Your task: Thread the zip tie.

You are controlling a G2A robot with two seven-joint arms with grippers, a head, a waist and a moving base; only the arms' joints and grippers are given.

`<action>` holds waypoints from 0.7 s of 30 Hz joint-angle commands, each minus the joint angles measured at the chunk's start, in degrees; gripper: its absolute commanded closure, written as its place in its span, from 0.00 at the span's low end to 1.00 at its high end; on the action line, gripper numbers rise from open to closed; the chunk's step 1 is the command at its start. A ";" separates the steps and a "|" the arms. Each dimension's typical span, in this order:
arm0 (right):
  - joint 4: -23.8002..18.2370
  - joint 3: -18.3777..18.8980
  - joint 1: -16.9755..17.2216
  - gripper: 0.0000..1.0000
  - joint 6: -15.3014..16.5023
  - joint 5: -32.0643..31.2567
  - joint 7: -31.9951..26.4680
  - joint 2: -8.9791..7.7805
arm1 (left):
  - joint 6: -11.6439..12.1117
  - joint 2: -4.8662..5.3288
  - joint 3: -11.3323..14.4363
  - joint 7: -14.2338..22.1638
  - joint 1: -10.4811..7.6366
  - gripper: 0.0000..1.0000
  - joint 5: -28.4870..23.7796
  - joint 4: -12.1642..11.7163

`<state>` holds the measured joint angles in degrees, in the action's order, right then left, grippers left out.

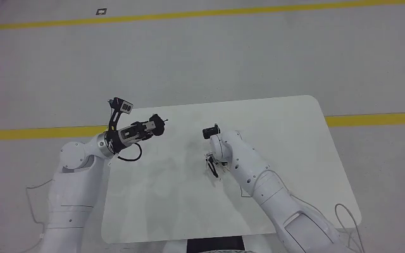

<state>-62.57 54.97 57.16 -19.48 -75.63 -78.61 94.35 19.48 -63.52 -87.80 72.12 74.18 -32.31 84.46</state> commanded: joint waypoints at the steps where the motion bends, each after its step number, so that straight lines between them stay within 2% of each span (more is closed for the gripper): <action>1: 0.27 0.04 -0.09 0.95 0.00 -0.17 -0.09 0.13 | 0.00 0.00 0.00 0.00 0.00 1.00 0.00 0.00; 2: 0.36 0.07 -0.13 1.00 0.00 -0.29 -0.14 0.19 | 0.00 0.00 0.00 0.00 0.00 1.00 0.00 0.00; 7: 0.06 0.43 -0.25 1.00 0.00 -1.16 -0.69 0.41 | 0.00 0.00 0.00 0.00 0.00 1.00 0.00 0.00; 13: -2.65 1.05 0.16 1.00 0.16 -2.25 -1.03 0.20 | 0.00 0.00 0.00 0.00 0.00 1.00 0.00 0.00; 21: -6.12 3.16 0.85 1.00 4.52 -0.34 -1.03 -1.26 | 0.00 0.00 0.00 0.00 0.00 1.00 0.00 0.00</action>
<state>-68.22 57.82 57.94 -15.38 -76.15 -79.64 93.35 19.48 -63.52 -87.80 72.12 74.18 -32.31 84.46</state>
